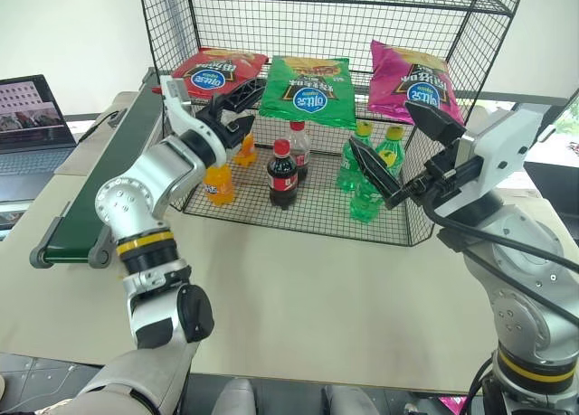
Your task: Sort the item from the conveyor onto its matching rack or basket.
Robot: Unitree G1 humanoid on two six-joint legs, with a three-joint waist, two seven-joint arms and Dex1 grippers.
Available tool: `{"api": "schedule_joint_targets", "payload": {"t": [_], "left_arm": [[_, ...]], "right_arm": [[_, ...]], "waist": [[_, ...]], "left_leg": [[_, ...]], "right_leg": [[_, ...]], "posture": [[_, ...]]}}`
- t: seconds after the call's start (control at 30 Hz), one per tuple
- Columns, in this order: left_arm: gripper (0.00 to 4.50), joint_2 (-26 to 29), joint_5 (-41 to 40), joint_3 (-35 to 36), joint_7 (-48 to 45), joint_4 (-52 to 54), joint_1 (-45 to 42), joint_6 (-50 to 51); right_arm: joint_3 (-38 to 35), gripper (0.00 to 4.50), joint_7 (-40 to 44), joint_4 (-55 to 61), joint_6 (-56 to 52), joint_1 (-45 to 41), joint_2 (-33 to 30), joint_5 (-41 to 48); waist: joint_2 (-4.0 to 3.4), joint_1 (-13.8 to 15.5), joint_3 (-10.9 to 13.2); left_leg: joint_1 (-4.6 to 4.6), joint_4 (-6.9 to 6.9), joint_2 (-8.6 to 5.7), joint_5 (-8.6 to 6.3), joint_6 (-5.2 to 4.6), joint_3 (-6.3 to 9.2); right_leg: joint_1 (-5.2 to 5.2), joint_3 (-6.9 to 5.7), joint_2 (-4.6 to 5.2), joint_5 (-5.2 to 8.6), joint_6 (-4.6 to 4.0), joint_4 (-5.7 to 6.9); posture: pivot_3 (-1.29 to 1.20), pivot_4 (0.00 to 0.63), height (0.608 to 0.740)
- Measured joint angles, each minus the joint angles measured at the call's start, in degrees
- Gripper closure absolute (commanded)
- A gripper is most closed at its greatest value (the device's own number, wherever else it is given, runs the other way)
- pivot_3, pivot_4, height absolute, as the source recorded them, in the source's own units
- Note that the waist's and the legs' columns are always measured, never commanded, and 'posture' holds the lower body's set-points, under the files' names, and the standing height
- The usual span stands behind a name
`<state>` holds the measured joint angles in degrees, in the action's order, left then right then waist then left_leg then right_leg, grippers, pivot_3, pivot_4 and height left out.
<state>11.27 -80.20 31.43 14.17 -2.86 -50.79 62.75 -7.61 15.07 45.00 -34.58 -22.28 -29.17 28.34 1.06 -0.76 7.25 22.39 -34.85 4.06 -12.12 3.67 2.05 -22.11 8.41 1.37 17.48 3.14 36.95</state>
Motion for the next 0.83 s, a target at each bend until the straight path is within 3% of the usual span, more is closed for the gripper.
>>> {"api": "schedule_joint_targets", "payload": {"t": [0.07,0.2,0.4,0.47,0.53,0.63,0.83], "left_arm": [[0.08,1.3,-1.7,-0.7,0.6,3.8,2.4,0.6],[0.08,12.5,3.9,-5.8,-6.0,19.5,15.6,0.5],[0.08,22.9,30.6,-21.3,-18.1,27.0,35.7,-13.3],[0.08,25.3,42.7,-27.6,-22.6,26.5,41.4,-24.3],[0.08,24.2,51.7,-32.3,-25.2,23.2,45.1,-34.1],[0.08,19.5,58.7,-35.3,-27.2,15.1,45.8,-42.9],[0.08,14.8,63.4,-35.3,-31.2,5.7,42.6,-50.4]], "right_arm": [[0.1,0.0,0.6,-0.2,0.4,1.7,0.4,0.0],[1.5,0.0,2.3,-0.6,3.6,12.7,3.0,-0.8],[5.5,0.0,3.4,-5.1,9.5,21.7,6.3,-6.0],[6.6,0.0,3.4,-6.6,12.5,24.3,6.3,-9.2],[7.2,0.0,2.9,-10.3,15.1,27.4,7.5,-12.1],[7.2,0.0,0.9,-15.7,17.1,28.9,10.0,-15.1],[6.3,0.0,-1.8,-20.7,20.9,27.7,12.6,-18.3]], "waist": [[0.0,0.1,0.0],[-0.05,-0.2,0.0],[-0.03,-0.1,0.0],[-0.02,0.1,0.0],[-0.02,0.2,-0.1],[0.02,0.1,0.0],[0.0,-0.2,0.0]], "left_leg": [[-0.01,-0.03,-0.01,0.0,0.01,0.02],[-0.17,0.1,-0.01,0.01,0.04,0.01],[-0.16,0.04,-0.03,0.06,0.11,-0.02],[-0.19,0.07,-0.04,0.04,0.09,-0.02],[-0.17,0.09,-0.07,0.0,0.03,-0.04],[-0.01,0.06,-0.08,-0.01,0.0,-0.06],[-0.06,0.08,-0.07,-0.03,-0.05,-0.05]], "right_leg": [[0.03,-0.01,0.01,0.0,0.0,0.03],[0.07,0.01,0.0,0.01,-0.01,0.02],[0.06,0.06,0.0,0.01,-0.03,-0.05],[0.12,0.06,0.01,0.02,-0.04,-0.18],[0.17,0.06,0.06,0.03,-0.05,-0.29],[0.0,0.08,0.06,0.01,-0.04,-0.23],[0.03,0.09,0.03,0.02,-0.02,-0.15]], "posture": [[0.0,0.15,0.74],[0.0,0.15,0.74],[0.0,0.15,0.74],[0.0,0.15,0.74],[0.0,0.15,0.74],[0.0,0.15,0.74],[0.0,0.15,0.74]]}}
